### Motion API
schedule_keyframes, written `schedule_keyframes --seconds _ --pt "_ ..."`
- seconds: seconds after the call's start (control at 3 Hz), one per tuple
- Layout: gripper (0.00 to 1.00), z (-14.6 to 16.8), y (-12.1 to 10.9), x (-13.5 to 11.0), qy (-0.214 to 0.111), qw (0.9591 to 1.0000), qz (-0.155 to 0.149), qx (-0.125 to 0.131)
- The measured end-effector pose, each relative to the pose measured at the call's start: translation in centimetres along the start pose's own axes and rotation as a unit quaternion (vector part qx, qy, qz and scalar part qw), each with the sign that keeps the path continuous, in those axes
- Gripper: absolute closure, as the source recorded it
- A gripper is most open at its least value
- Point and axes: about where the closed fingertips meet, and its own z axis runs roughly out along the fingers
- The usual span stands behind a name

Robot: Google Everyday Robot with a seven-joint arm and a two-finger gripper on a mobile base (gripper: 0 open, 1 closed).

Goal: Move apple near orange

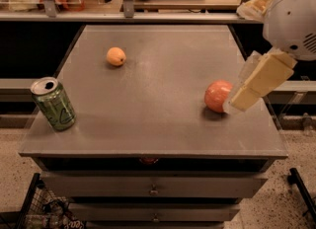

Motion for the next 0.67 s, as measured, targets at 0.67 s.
schedule_keyframes --seconds 0.67 --pt "0.00 5.7 -0.3 0.2 -0.036 0.9987 0.019 -0.031"
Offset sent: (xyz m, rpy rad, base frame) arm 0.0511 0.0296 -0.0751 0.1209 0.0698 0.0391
